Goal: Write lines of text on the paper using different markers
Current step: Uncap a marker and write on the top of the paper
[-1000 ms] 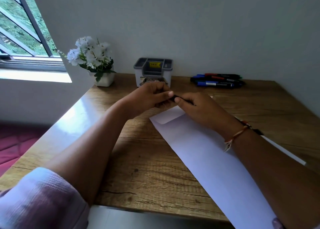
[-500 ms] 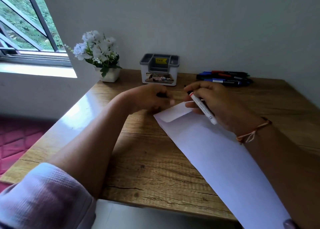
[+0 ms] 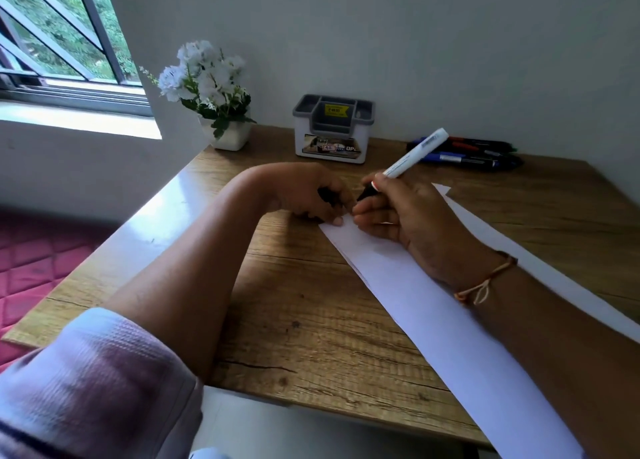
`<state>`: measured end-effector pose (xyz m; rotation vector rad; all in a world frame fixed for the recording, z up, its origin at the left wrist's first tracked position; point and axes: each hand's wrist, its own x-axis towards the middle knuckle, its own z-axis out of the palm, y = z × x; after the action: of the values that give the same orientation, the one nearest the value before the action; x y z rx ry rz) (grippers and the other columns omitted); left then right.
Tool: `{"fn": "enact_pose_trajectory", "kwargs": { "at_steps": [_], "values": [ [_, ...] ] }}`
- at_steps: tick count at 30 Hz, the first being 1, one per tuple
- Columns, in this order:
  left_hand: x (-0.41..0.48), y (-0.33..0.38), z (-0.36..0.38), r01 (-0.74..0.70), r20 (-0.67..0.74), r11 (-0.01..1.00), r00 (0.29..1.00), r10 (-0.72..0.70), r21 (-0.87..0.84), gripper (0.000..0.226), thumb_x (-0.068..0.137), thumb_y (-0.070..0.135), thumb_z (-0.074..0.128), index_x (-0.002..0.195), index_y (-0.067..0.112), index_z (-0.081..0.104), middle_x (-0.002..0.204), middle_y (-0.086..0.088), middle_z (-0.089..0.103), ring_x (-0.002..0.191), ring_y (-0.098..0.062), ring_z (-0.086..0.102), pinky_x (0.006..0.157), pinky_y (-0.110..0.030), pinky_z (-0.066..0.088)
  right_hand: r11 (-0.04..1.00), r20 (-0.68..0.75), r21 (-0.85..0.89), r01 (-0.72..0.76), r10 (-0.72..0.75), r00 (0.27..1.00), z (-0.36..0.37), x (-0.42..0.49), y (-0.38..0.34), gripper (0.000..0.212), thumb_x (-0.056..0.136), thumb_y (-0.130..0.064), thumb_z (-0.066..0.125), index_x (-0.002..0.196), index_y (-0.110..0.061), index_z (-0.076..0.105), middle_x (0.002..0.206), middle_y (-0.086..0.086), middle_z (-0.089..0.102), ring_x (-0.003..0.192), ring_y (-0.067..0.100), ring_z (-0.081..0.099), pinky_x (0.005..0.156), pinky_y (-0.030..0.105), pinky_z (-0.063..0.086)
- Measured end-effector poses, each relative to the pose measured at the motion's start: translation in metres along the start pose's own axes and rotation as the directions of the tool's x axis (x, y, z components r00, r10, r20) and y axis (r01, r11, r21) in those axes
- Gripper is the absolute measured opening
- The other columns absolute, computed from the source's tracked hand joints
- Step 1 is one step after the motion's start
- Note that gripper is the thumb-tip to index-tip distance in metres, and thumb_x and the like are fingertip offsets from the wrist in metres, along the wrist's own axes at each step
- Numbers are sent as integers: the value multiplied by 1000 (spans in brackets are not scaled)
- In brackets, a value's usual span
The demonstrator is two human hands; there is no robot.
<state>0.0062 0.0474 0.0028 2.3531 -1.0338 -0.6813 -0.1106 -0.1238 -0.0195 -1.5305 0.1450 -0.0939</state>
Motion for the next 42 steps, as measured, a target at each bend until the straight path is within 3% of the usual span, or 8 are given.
{"fn": "enact_pose_trajectory", "kwargs": {
  "at_steps": [4, 7, 15, 19, 28, 33, 37, 42],
  "values": [
    [-5, -7, -9, 47, 55, 999, 997, -46, -14, 36, 85, 14, 74, 98, 48, 72, 110, 6, 68, 88, -24, 63, 71, -30, 53, 973, 5, -214, 84, -84, 996, -1, -2, 5, 29, 97, -36, 63, 106, -10, 73, 72, 2, 64, 66, 8, 60, 63, 21, 55],
    [-6, -10, -11, 54, 56, 998, 997, -52, -39, 36, 85, 13, 75, 97, 47, 73, 103, 3, 71, 75, -15, 58, 61, -20, 48, 950, 63, -296, 105, -91, 994, 0, -3, 7, 18, 94, -27, 68, 101, -12, 76, 75, 4, 73, 67, 9, 67, 58, 18, 53],
    [-5, -12, -12, 53, 75, 997, 996, -49, -63, 34, 85, 13, 74, 113, 32, 71, 114, -17, 67, 84, -25, 55, 72, -34, 46, 920, 106, -367, 133, -101, 989, 6, -1, 11, 7, 90, -23, 72, 94, -21, 77, 84, 4, 78, 82, 17, 76, 71, 25, 59],
    [-4, -14, -12, 53, 74, 996, 996, -48, -69, 36, 87, 10, 72, 118, 27, 70, 115, -19, 67, 83, -25, 54, 73, -36, 44, 906, 102, -400, 139, -107, 989, 7, -2, 9, 7, 85, -21, 77, 92, -20, 80, 88, 5, 77, 91, 22, 73, 84, 37, 61],
    [-4, -13, -13, 42, 78, 996, 996, -36, -80, 32, 87, 11, 71, 109, 35, 71, 108, -24, 66, 71, -18, 52, 51, -16, 44, 925, 46, -371, 82, -70, 997, 7, 1, 12, 6, 85, -23, 76, 88, -19, 79, 83, 5, 78, 85, 21, 75, 85, 40, 61],
    [-3, -13, -12, 34, 85, 996, 996, -26, -87, 32, 86, 12, 73, 107, 36, 72, 109, -24, 66, 76, -23, 53, 61, -26, 44, 883, 55, -457, 104, -89, 995, 7, 2, 13, 4, 82, -24, 76, 84, -23, 79, 82, 1, 76, 86, 18, 73, 77, 34, 61],
    [-2, -13, -12, 45, 77, 996, 996, -40, -77, 32, 87, 12, 72, 107, 37, 72, 112, -21, 67, 79, -23, 55, 64, -27, 46, 925, 33, -377, 50, -41, 999, 5, 4, 13, 8, 85, -24, 74, 87, -17, 77, 79, 4, 77, 81, 23, 75, 71, 25, 57],
    [-3, -12, -12, 42, 78, 996, 996, -35, -80, 32, 87, 12, 72, 104, 40, 72, 109, -22, 67, 77, -22, 55, 62, -26, 45, 894, 33, -442, 78, -71, 997, 5, 5, 16, 14, 80, -34, 77, 86, -23, 78, 80, 2, 77, 82, 18, 74, 82, 38, 61]
  ]
}}
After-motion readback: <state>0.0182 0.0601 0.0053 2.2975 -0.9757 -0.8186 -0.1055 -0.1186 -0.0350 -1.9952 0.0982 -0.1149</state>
